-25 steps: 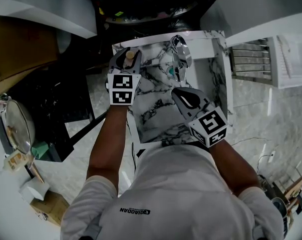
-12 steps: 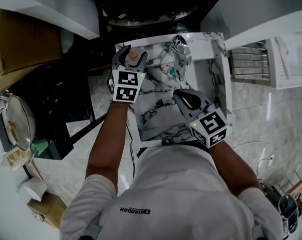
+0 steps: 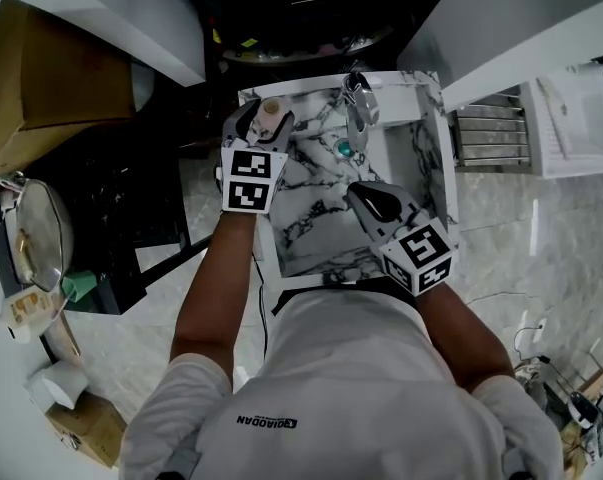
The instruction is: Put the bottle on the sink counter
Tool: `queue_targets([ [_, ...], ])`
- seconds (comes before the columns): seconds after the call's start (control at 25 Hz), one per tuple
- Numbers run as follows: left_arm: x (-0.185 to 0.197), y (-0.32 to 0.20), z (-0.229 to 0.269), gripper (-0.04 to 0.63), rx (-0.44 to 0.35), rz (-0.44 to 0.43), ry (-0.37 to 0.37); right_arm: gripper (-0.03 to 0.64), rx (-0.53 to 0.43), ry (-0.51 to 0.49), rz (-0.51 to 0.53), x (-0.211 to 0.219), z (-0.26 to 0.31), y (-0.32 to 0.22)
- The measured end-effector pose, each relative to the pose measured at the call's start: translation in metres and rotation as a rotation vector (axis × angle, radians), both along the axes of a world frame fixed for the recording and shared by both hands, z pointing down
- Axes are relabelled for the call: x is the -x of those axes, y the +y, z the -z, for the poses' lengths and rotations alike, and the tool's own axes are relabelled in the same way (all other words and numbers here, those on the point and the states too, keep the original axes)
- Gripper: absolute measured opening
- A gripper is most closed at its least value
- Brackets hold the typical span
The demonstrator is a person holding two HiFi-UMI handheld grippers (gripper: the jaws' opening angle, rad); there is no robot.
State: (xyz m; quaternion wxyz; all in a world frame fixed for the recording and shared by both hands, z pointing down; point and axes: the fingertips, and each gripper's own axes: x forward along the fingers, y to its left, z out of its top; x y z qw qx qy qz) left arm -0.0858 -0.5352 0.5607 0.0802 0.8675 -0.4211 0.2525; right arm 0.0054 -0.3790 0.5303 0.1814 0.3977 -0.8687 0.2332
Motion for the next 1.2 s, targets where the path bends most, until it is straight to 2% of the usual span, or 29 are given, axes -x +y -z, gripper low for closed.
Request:
queue_targets([
  [0.2,0.007,0.03,0.019,0.224,0.033,0.025,0.075,0.042,-0.011,-0.098,-0.08,-0.007,0.02,0.004],
  [0.28,0.009,0.048,0.029,0.18,0.056,0.029,0.114,0.041,-0.03,-0.12,-0.095,-0.008,0.028,0.007],
  [0.44,0.009,0.086,0.055,0.042,0.064,0.023,0.188,0.04,-0.064,-0.122,-0.097,-0.009,0.043,0.021],
  [0.52,0.006,0.11,0.064,0.017,0.081,-0.007,0.216,0.04,-0.075,-0.11,-0.101,-0.008,0.048,0.03],
  [0.76,-0.007,0.18,0.09,0.014,0.092,-0.141,0.243,0.04,-0.098,-0.102,-0.096,-0.001,0.061,0.058],
  [0.92,-0.013,0.212,0.105,0.014,0.085,-0.175,0.263,0.04,-0.104,-0.111,-0.11,0.003,0.071,0.074],
  [1.2,-0.018,0.237,0.117,0.014,0.084,-0.218,0.263,0.04,-0.136,-0.108,-0.151,-0.001,0.088,0.089],
])
